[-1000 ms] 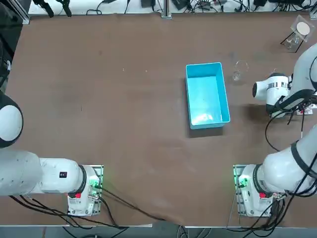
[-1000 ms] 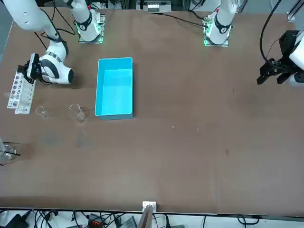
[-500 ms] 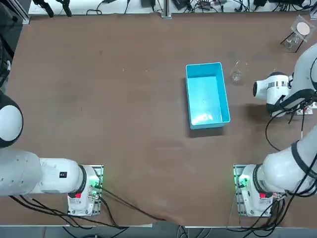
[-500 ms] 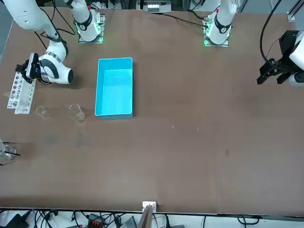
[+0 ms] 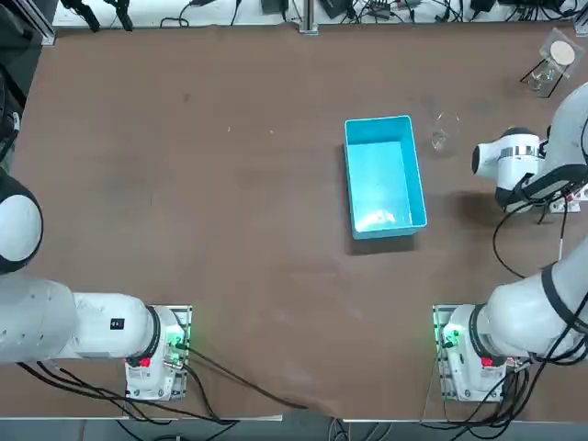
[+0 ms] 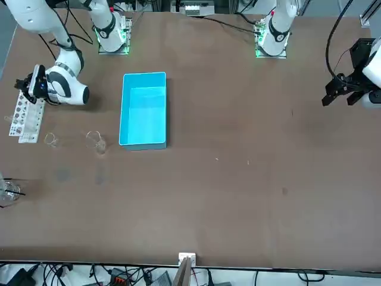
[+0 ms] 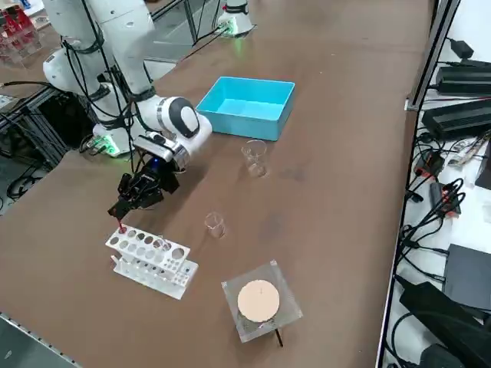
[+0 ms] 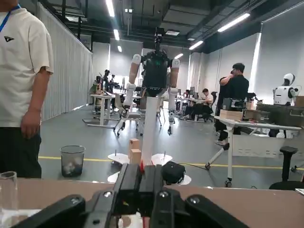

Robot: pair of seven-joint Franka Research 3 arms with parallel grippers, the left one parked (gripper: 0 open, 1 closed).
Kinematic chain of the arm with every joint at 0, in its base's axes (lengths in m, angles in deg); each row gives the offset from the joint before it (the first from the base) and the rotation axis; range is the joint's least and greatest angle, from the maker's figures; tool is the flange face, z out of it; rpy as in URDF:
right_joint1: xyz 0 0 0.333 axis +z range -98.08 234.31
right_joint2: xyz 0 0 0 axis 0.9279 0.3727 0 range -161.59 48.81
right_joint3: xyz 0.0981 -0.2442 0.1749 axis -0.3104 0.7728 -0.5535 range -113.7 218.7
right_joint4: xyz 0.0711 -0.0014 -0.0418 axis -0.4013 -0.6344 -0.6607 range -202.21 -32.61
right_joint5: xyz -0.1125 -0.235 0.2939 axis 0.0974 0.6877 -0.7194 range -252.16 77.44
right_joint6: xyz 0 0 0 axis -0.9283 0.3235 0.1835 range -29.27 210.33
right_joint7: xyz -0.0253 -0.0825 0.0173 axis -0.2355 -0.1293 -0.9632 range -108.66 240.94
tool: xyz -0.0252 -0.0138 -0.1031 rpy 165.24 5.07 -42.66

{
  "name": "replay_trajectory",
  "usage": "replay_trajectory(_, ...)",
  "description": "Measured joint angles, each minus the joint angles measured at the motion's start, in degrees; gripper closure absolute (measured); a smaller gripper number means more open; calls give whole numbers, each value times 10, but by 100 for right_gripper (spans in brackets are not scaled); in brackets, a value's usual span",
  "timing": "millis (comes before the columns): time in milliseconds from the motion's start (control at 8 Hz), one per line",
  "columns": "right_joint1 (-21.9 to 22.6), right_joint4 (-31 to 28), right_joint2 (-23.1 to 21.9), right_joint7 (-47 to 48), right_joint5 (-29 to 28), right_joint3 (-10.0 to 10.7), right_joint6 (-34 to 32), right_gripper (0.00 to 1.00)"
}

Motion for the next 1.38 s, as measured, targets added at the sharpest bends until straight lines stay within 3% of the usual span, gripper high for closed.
replay_trajectory(1375,1,-26,-63,-32,-4,-5,0,98)
